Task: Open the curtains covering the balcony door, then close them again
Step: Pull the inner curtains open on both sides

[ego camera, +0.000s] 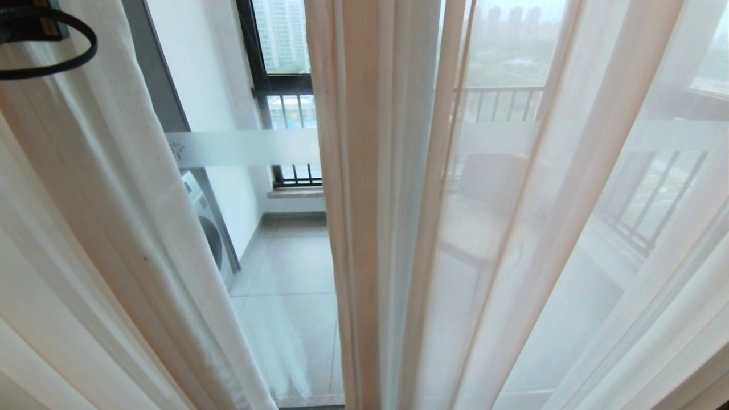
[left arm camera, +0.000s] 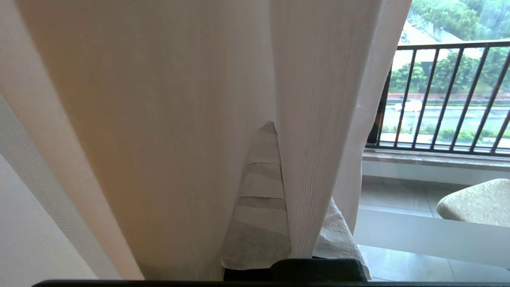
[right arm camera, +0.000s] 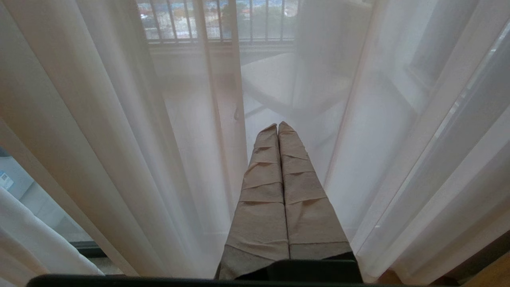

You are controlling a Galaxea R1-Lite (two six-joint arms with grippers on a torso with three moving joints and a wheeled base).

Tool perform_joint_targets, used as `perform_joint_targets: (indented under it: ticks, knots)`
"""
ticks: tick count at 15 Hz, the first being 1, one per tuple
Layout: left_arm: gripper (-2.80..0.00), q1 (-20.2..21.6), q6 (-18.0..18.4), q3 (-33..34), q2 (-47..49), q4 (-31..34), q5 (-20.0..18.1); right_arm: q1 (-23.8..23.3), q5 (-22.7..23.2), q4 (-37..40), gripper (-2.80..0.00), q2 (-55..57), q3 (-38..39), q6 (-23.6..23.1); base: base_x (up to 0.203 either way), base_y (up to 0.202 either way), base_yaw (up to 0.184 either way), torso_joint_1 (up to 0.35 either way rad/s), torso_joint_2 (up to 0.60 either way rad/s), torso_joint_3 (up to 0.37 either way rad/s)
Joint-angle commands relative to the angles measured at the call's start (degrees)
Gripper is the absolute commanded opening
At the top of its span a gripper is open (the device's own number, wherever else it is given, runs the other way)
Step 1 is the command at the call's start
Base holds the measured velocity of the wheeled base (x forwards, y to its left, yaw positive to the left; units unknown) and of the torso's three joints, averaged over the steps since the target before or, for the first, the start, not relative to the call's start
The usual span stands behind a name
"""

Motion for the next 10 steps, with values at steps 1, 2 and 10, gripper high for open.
perform_joint_targets:
  ticks: [1, 2, 10]
  knots:
    - [-2.80, 0.02, -0.70, -0.01, 0.19, -0.06, 0.14, -0.04, 0.01, 0.04, -2.80, -0.02, -0.01, 0.00, 0.000, 0.000, 0.000, 0.000, 0.00, 0.000]
    - [-2.80, 0.02, -1.09, 0.08, 0.20, 0.03, 0.14, 0.04, 0.01, 0.04, -2.80, -0.02, -0.01, 0.00, 0.000, 0.000, 0.000, 0.000, 0.00, 0.000]
    - [-2.80, 0.02, -1.18, 1.14, 0.20, 0.03, 0.40, -0.04, 0.01, 0.04, -2.80, -0.02, -0.01, 0.00, 0.000, 0.010, -0.001, 0.001, 0.00, -0.001]
